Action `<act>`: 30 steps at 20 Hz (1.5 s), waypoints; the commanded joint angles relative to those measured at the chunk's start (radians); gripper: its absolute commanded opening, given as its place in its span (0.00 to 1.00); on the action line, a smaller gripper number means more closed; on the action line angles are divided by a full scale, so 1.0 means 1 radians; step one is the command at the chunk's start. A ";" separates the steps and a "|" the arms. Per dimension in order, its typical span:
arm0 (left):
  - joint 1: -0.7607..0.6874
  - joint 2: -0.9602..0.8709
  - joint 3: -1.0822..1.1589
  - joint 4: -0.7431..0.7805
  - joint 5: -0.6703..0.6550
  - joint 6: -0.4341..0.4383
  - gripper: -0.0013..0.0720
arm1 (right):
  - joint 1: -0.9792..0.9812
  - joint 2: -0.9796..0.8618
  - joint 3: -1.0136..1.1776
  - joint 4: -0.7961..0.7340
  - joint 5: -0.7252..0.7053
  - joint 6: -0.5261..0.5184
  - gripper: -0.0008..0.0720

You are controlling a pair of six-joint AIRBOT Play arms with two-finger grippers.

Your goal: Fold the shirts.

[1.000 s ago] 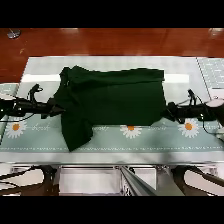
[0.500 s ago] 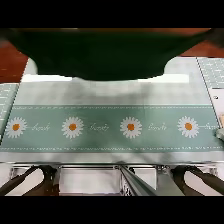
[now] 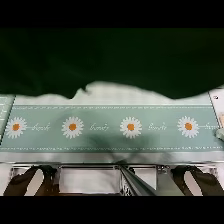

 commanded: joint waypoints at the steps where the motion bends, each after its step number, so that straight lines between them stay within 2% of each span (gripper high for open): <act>1: -0.219 0.114 0.020 0.295 -0.073 -0.041 0.05 | 0.001 0.093 0.008 -0.104 0.096 0.023 0.04; 4: -0.314 0.109 -0.019 0.370 -0.169 -0.049 0.05 | 0.001 0.071 0.006 -0.077 0.181 0.033 0.04; 7: -0.315 0.092 -0.223 0.370 -0.171 -0.065 0.05 | 0.001 0.039 -0.079 -0.016 0.215 0.032 0.04; 9: -0.315 0.058 -0.391 0.370 -0.118 -0.085 0.05 | 0.001 0.018 -0.207 0.037 0.195 0.018 0.04; 13: -0.315 -0.078 -0.689 0.349 0.129 -0.154 0.05 | 0.001 -0.058 -0.547 0.096 -0.031 -0.023 0.04; 16: -0.315 -0.253 -0.786 0.293 0.285 -0.172 0.05 | 0.002 -0.212 -0.708 0.127 -0.257 -0.042 0.04; 18: -0.315 -0.400 -0.792 0.271 0.393 -0.184 0.05 | 0.007 -0.370 -0.717 0.183 -0.362 -0.072 0.04; 20: -0.315 -0.527 -0.786 0.265 0.517 -0.232 0.05 | 0.023 -0.528 -0.706 0.222 -0.488 -0.087 0.04; 22: -0.315 -0.643 -0.749 0.248 0.588 -0.244 0.05 | 0.030 -0.693 -0.634 0.247 -0.553 -0.086 0.04; 25: -0.315 -0.783 -0.648 0.165 0.553 -0.251 0.05 | 0.030 -0.907 -0.446 0.270 -0.517 -0.086 0.04; 27: -0.315 -0.814 -0.595 0.142 0.462 -0.233 0.05 | 0.029 -0.971 -0.364 0.269 -0.421 -0.090 0.04; 30: -0.305 -0.797 -0.568 0.142 0.227 -0.098 0.05 | 0.016 -0.964 -0.341 0.256 -0.212 -0.185 0.04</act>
